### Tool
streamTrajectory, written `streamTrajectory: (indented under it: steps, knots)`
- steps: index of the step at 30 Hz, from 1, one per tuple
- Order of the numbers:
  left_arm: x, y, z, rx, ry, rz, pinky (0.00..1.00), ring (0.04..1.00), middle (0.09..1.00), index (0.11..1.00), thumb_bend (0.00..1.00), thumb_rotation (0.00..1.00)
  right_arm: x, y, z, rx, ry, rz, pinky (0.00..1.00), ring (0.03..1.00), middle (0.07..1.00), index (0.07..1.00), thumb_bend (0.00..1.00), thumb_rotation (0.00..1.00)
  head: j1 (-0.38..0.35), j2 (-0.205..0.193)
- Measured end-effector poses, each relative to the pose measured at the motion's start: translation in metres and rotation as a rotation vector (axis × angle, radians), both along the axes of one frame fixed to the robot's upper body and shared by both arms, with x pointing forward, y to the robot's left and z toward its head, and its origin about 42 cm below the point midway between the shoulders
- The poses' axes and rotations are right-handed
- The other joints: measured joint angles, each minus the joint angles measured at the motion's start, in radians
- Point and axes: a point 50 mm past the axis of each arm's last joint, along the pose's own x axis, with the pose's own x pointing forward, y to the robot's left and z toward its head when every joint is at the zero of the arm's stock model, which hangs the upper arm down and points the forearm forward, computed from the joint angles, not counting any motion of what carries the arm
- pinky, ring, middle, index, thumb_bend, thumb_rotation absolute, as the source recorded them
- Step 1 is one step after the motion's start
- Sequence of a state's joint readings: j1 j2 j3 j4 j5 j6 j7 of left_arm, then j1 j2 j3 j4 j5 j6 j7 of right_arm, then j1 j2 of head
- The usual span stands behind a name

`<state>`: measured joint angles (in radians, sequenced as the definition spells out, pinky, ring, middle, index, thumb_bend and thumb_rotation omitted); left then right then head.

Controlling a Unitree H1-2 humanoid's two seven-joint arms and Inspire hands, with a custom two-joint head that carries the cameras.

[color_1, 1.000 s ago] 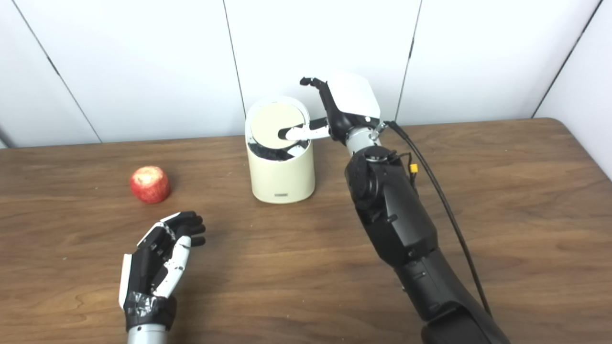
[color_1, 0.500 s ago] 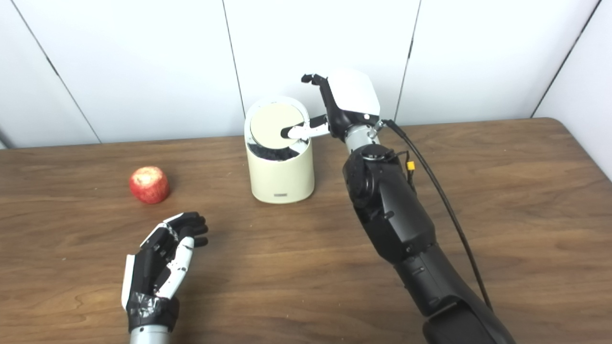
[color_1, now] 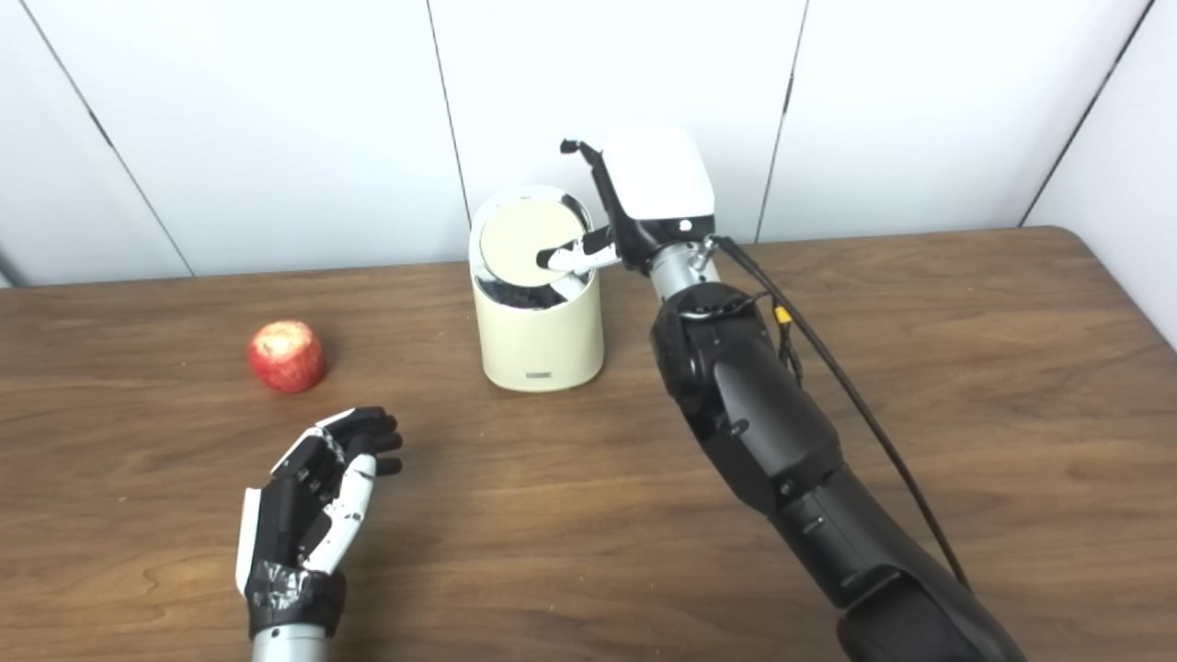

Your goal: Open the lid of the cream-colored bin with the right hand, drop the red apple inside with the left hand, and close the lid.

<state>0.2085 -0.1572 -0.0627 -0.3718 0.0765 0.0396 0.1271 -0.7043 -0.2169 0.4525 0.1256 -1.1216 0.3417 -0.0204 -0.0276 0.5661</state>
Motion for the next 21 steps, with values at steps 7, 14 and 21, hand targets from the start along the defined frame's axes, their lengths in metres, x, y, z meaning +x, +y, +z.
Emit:
streamTrajectory:
  steps: [7, 14, 21]
  knots:
    - [0.001, 0.0, 0.0, 0.004, -0.002, 0.002, 0.61, 0.662, 0.669, 0.643, 0.23, 0.27, -0.002, 0.012, 0.005, -0.093, -0.058, 0.002, 0.65, 0.75, 0.794, 0.783, 0.96, 0.3, -0.005, -0.005]
    - [0.003, 0.001, -0.002, 0.003, 0.004, 0.002, 0.61, 0.666, 0.672, 0.643, 0.23, 0.29, 0.0, 0.003, 0.002, -0.066, 0.001, -0.037, 0.63, 0.744, 0.782, 0.777, 0.82, 0.47, -0.009, -0.011]
    - [0.005, 0.001, -0.002, 0.005, 0.0, -0.001, 0.6, 0.661, 0.668, 0.644, 0.21, 0.24, -0.006, -0.003, -0.001, -0.034, 0.011, -0.049, 0.61, 0.72, 0.756, 0.752, 0.77, 0.6, -0.017, -0.02]
